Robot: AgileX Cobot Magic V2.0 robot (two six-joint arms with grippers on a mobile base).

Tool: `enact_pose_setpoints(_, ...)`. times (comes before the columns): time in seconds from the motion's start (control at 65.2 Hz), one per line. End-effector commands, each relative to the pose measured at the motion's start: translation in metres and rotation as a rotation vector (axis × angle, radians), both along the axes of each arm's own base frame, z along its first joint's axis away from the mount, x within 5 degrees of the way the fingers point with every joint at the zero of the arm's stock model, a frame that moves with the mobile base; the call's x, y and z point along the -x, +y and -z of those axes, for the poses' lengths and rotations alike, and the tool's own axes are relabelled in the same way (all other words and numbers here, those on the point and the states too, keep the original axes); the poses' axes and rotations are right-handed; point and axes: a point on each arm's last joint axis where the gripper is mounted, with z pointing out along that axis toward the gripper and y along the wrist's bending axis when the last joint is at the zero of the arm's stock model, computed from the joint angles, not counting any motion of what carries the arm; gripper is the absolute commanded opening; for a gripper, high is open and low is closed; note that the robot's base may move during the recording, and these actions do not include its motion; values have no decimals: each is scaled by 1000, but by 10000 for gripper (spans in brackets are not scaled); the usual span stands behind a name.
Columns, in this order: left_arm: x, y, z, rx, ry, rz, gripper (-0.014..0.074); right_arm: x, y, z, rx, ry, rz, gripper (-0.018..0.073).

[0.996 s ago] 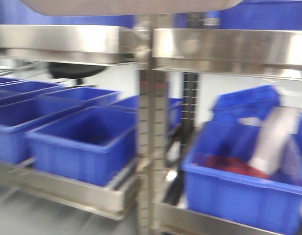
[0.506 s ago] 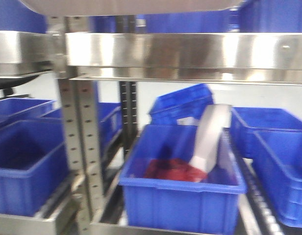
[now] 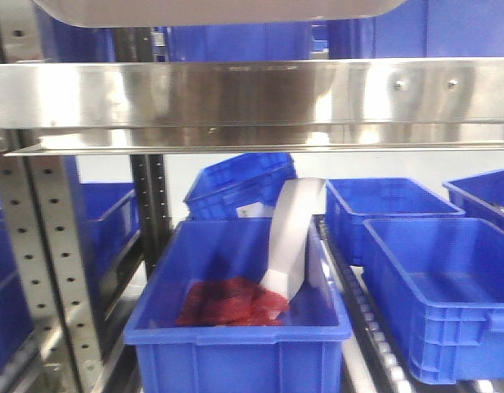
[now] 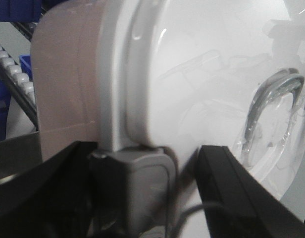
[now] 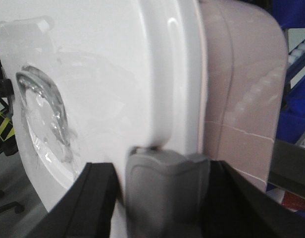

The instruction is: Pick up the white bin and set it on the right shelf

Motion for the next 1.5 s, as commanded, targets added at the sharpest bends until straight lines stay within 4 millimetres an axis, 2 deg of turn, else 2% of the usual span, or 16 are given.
enact_pose_setpoints(0.0,31,-18,-23,132,-30,267,271,19,13,-26,-194,-43,-158,380)
enact_pose_setpoints(1.487,31,-18,-23,132,-30,267,271,19,13,-26,-194,-43,-158,380)
